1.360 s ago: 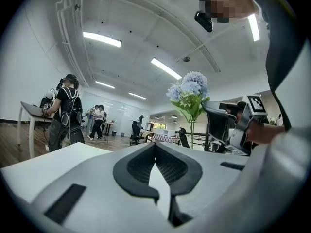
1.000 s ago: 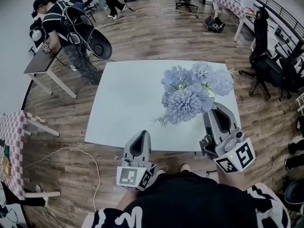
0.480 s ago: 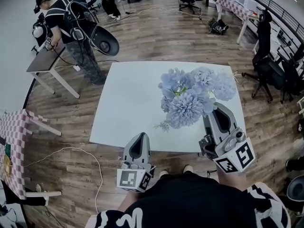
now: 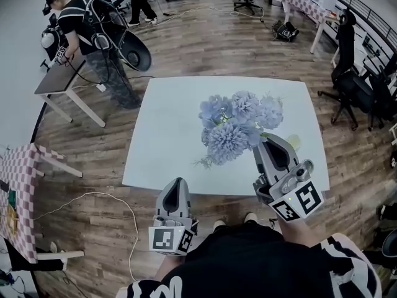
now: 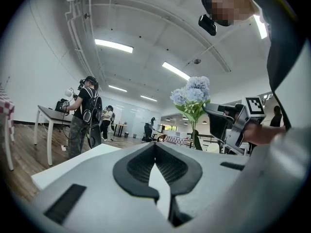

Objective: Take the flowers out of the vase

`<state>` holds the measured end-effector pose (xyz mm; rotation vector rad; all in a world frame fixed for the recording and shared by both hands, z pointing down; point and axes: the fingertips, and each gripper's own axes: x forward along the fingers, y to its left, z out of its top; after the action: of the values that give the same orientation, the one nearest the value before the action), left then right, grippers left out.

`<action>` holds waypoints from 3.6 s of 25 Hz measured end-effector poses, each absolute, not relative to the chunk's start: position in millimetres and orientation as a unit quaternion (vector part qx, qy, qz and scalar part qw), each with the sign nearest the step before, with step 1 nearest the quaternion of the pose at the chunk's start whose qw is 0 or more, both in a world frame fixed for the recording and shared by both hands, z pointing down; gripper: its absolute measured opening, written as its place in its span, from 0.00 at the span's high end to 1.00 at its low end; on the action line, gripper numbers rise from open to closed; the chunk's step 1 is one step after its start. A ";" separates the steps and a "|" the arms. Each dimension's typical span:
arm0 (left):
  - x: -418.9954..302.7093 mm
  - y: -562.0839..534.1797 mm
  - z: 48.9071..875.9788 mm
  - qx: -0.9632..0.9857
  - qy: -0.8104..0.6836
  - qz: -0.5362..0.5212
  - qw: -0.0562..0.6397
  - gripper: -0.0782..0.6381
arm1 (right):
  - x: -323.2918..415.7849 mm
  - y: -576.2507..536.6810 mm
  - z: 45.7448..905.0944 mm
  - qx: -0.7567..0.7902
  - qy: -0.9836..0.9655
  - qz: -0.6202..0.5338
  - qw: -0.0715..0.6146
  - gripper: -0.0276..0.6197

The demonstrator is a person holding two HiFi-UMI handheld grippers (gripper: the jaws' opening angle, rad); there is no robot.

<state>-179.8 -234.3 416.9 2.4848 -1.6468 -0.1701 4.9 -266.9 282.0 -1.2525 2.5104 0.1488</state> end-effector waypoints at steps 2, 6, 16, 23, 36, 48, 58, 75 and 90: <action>-177.0 -233.4 416.9 0.828 -0.552 -0.055 0.077 0.88 | 7.3 -268.3 288.1 -0.440 0.882 0.049 0.160 0.92; -190.4 -230.7 421.9 0.828 -0.553 -0.049 0.078 0.88 | -8.4 -269.6 305.1 -0.440 0.885 0.040 0.148 0.92; -189.9 -234.3 431.0 0.830 -0.549 -0.039 0.086 0.88 | -18.9 -280.6 340.0 -0.442 0.889 0.021 0.118 0.92; -195.0 -234.6 439.3 0.831 -0.548 -0.036 0.091 0.88 | -33.2 -284.1 368.0 -0.440 0.893 0.020 0.091 0.92; -203.2 -228.4 448.2 0.820 -0.562 -0.027 0.103 0.88 | -47.3 -289.9 411.4 -0.433 0.900 0.006 0.044 0.92; -216.3 -220.4 456.8 0.808 -0.579 -0.022 0.108 0.88 | -55.5 -300.3 452.0 -0.431 0.902 -0.021 0.019 0.92; -227.4 -213.1 460.6 0.797 -0.594 -0.016 0.111 0.88 | -64.8 -310.6 488.2 -0.422 0.906 -0.034 -0.015 0.92; -227.3 -208.7 461.3 0.793 -0.599 -0.011 0.110 0.88 | -72.1 -323.2 519.0 -0.423 0.903 -0.063 -0.039 0.92; -230.7 -205.2 461.4 0.788 -0.606 -0.014 0.108 0.88 | -76.2 -329.0 540.9 -0.420 0.903 -0.078 -0.049 0.92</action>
<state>-230.7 -205.2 461.4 2.3201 -1.7826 -0.0403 -76.2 -329.0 540.9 -1.3641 2.9282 -0.2526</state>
